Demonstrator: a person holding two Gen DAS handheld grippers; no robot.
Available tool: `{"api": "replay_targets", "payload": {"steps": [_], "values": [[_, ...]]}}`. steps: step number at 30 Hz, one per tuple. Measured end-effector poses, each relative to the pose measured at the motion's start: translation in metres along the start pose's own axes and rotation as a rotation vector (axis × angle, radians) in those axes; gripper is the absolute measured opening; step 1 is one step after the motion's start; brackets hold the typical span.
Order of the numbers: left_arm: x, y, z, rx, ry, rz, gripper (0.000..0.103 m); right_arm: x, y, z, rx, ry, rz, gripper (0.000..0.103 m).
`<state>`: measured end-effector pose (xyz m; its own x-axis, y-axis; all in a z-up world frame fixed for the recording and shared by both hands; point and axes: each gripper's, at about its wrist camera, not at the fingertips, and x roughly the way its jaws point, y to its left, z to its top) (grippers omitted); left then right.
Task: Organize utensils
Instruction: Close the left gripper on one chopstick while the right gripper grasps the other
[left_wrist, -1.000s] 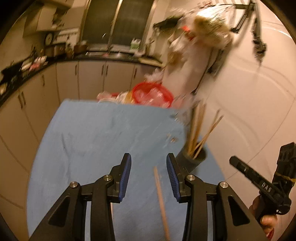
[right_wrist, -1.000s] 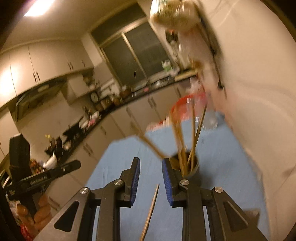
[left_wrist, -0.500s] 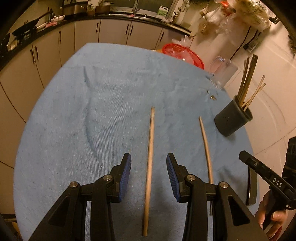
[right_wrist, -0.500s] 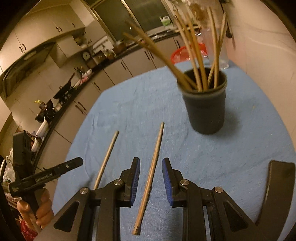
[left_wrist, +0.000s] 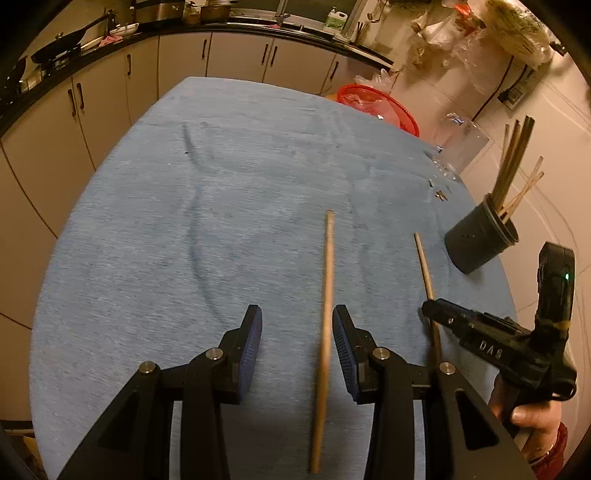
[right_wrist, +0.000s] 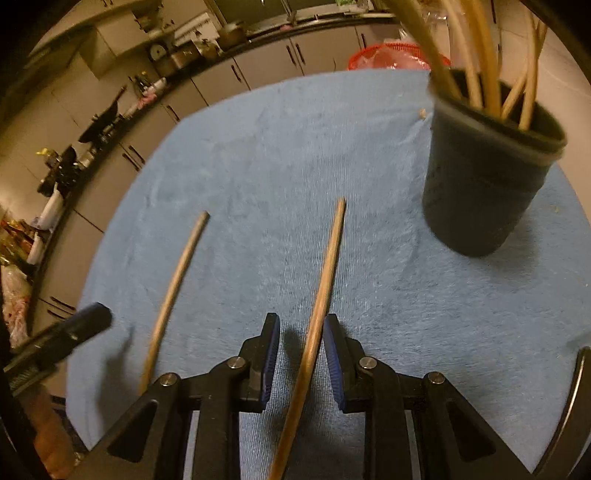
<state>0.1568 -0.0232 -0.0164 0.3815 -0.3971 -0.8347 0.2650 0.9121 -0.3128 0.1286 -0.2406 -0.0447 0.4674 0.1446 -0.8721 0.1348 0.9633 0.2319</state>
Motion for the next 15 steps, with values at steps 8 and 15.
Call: {"api": "replay_targets", "payload": {"steps": [8,15], "values": [[0.017,0.004,0.011,0.021,0.028,0.012,0.040,0.000,0.040,-0.010,-0.187,0.053,0.044,0.022],[0.029,-0.001,0.025,0.020,0.039,0.011,0.040,0.013,0.045,0.025,-0.154,0.039,0.017,0.023]]}}
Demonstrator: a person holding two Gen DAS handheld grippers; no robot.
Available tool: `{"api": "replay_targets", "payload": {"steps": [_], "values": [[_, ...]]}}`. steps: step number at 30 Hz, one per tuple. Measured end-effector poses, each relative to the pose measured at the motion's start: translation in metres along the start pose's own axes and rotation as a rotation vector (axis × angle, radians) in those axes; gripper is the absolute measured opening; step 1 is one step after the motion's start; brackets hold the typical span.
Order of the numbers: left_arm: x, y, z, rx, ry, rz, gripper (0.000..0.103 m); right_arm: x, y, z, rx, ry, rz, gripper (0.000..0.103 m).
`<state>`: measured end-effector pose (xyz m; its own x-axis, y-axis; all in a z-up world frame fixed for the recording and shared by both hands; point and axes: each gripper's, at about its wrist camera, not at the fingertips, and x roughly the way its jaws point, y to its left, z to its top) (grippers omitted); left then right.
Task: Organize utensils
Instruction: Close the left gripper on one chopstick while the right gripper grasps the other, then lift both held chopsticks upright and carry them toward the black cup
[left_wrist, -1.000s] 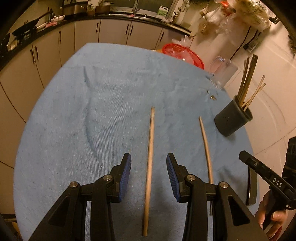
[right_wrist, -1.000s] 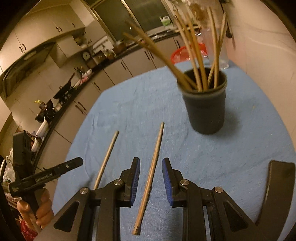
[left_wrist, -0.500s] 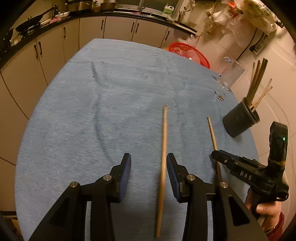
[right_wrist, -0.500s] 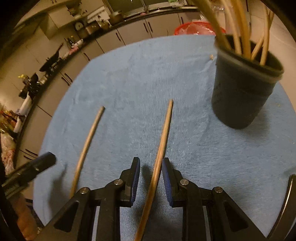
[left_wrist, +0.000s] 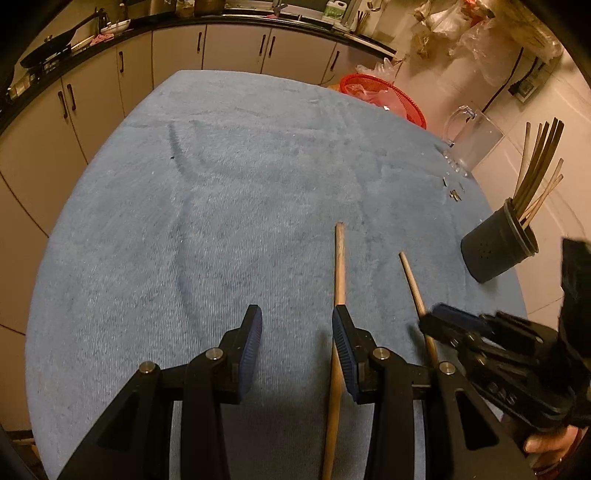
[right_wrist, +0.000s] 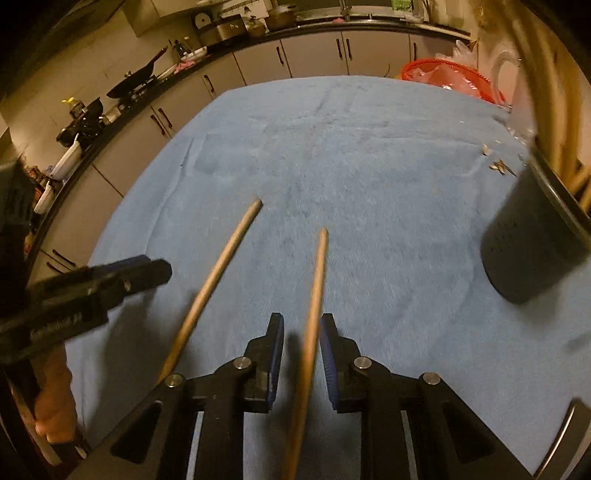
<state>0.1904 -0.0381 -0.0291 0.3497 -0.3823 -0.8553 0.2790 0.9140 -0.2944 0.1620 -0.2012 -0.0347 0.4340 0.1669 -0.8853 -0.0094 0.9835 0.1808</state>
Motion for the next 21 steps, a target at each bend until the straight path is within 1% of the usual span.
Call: {"api": "replay_targets", "payload": {"steps": [4,5,6,8,10,12,14,17,18,19,21], "values": [[0.000,0.000,0.003,0.000,0.000,-0.002,0.040,0.020,-0.003,0.012,0.023,0.043,-0.031,0.023],[0.000,0.001,0.004,0.002,0.001,0.001,0.040,0.020,-0.005,0.013,0.028,0.031,-0.033,0.022],[0.002,0.000,0.006,0.005,0.005,0.002,0.040,0.021,-0.007,0.014,0.035,0.034,-0.033,0.020],[0.006,-0.001,0.010,0.010,0.018,-0.001,0.040,0.023,-0.012,0.015,0.045,0.031,-0.033,0.010],[0.013,-0.007,0.015,0.021,0.031,-0.013,0.040,0.021,-0.019,0.014,0.055,0.026,-0.018,0.007],[0.021,-0.014,0.020,0.033,0.049,-0.008,0.040,0.009,-0.026,0.011,0.068,-0.022,-0.033,0.007],[0.030,-0.022,0.025,0.051,0.064,-0.009,0.040,-0.007,-0.029,0.006,0.081,-0.071,-0.029,0.007],[0.048,-0.036,0.033,0.071,0.089,0.012,0.040,-0.031,-0.033,-0.001,0.092,-0.129,-0.011,0.007],[0.056,-0.041,0.037,0.081,0.099,0.033,0.040,-0.037,-0.034,-0.004,0.091,-0.145,-0.013,0.007],[0.058,-0.045,0.039,0.097,0.081,0.066,0.034,-0.043,-0.035,-0.006,0.093,-0.158,-0.010,0.007],[0.065,-0.056,0.043,0.137,0.079,0.123,0.027,-0.051,-0.036,-0.012,0.094,-0.176,0.002,0.007]]}}
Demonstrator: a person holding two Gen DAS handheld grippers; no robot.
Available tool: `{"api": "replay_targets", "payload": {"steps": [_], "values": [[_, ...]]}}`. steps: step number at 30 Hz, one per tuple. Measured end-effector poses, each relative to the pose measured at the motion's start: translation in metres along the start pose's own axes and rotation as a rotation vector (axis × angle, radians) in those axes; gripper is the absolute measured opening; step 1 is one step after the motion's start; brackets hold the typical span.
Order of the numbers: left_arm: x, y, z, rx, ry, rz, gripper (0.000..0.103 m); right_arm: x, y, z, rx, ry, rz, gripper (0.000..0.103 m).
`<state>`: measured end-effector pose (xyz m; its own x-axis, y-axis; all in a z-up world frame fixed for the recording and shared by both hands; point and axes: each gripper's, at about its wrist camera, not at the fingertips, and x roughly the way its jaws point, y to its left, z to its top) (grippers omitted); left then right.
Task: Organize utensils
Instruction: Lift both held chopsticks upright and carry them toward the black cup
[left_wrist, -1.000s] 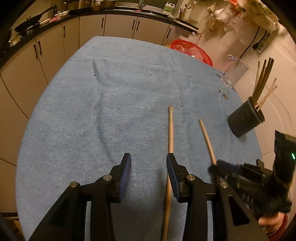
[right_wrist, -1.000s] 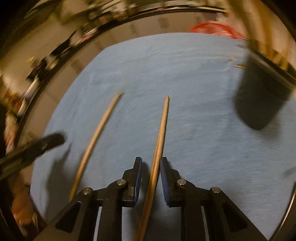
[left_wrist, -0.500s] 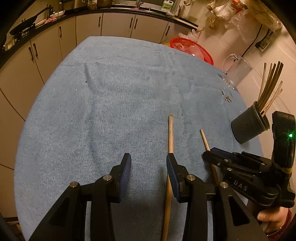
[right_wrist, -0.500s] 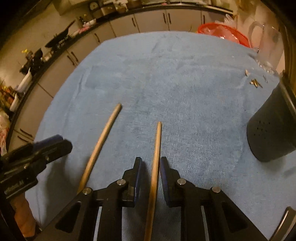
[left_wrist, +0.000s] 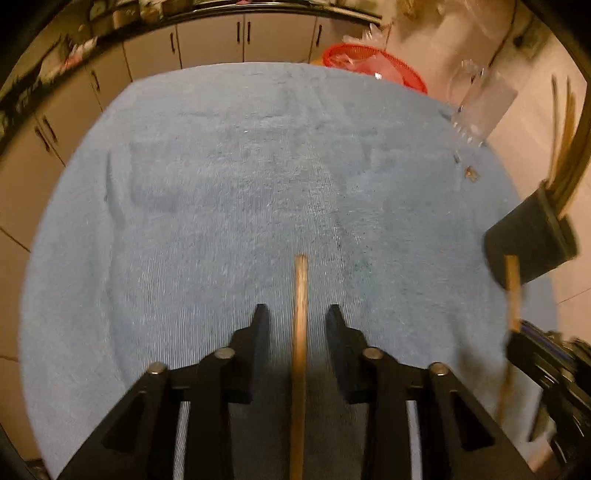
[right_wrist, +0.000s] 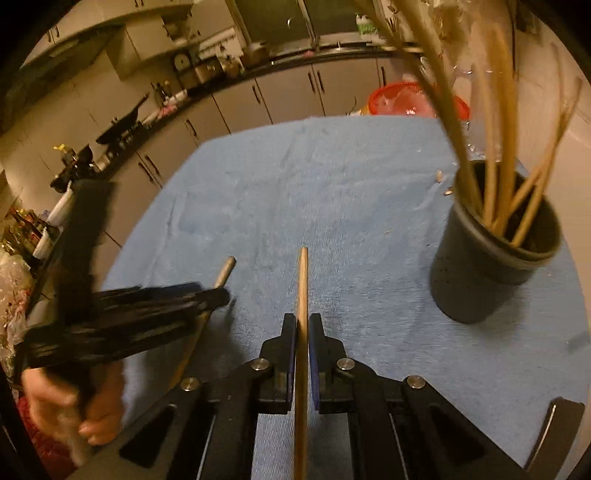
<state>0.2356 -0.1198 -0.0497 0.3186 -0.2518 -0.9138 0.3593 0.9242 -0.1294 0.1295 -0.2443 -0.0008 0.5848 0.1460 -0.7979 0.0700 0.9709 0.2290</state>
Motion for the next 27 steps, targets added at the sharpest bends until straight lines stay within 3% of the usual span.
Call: {"api": "replay_targets", "payload": {"steps": [3,6,9,15,27], "values": [[0.006,-0.011,0.007,0.028,-0.018,0.069,0.018,-0.009,-0.003,-0.005,0.005,-0.018,0.012,0.007],[0.007,-0.016,0.007,0.031,-0.026,0.076,0.008,-0.012,-0.001,-0.007,0.005,-0.032,0.017,0.007],[0.007,-0.019,0.004,0.036,-0.042,0.089,0.007,-0.020,-0.002,-0.008,0.009,-0.044,0.023,0.007],[-0.015,-0.020,-0.010,0.037,-0.093,0.035,0.007,-0.038,-0.003,-0.009,0.014,-0.084,0.032,0.007],[-0.115,-0.011,-0.027,0.012,-0.300,-0.038,0.007,-0.093,0.015,-0.014,-0.021,-0.222,0.057,0.007]]}}
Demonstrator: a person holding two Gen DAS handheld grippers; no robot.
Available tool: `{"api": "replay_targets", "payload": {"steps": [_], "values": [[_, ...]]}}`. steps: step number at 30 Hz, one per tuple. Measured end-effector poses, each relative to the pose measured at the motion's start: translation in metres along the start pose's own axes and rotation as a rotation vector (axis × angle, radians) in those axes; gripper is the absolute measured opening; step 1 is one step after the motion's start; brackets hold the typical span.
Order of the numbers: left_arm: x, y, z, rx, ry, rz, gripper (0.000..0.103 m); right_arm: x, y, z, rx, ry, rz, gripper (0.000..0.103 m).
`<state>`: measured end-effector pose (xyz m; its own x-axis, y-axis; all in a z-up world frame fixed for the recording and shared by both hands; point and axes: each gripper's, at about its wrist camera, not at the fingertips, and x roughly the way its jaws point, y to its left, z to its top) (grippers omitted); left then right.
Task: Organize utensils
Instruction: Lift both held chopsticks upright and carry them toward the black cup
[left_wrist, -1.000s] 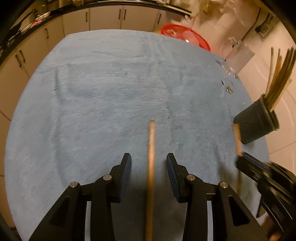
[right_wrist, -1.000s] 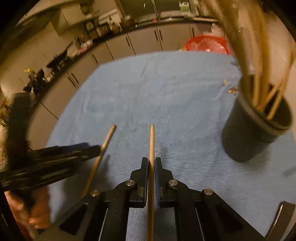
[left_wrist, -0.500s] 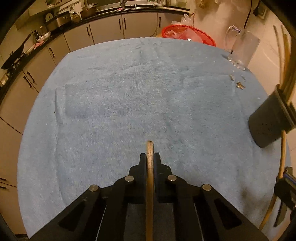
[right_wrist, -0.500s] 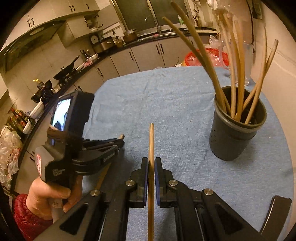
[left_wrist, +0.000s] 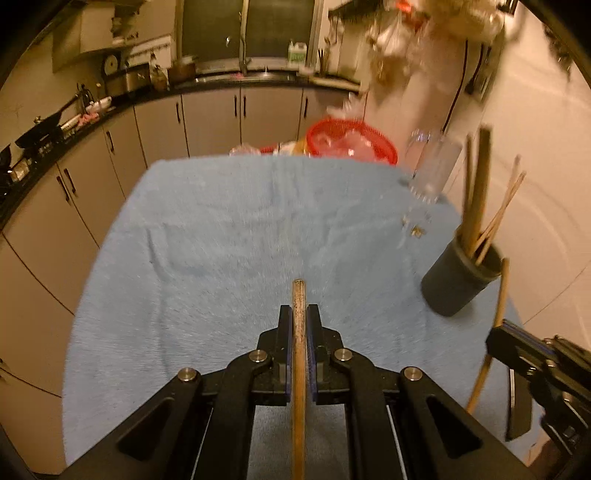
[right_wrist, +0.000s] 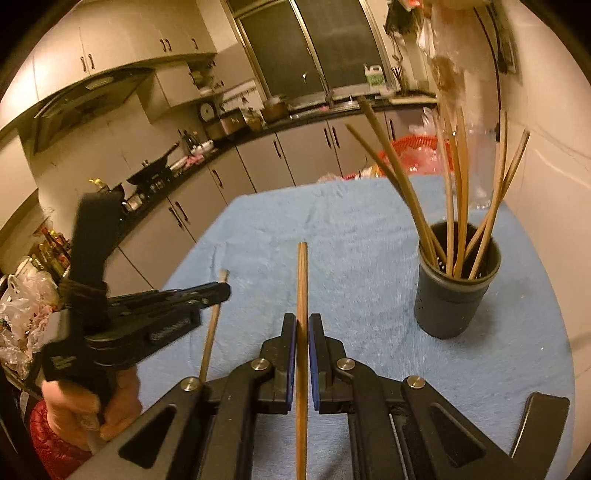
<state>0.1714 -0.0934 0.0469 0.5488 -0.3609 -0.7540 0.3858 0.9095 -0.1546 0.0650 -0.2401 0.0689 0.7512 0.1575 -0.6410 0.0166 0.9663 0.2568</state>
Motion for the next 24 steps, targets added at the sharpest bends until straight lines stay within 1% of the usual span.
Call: {"api": "replay_targets", "payload": {"steps": [7,11,15,24], "values": [[-0.043,0.007,0.003,-0.031,-0.094,-0.022,0.007,-0.024,0.008,-0.004,-0.010,-0.049,-0.002,0.007],[-0.062,0.009,0.002,-0.039,-0.128,-0.033,0.007,-0.033,0.013,-0.005,-0.013,-0.068,-0.003,0.007],[-0.077,0.006,0.001,-0.030,-0.152,-0.041,0.007,-0.041,0.014,-0.006,-0.022,-0.086,-0.005,0.007],[-0.098,0.000,-0.003,-0.014,-0.186,-0.060,0.007,-0.056,0.012,-0.005,-0.022,-0.122,-0.009,0.007]]}}
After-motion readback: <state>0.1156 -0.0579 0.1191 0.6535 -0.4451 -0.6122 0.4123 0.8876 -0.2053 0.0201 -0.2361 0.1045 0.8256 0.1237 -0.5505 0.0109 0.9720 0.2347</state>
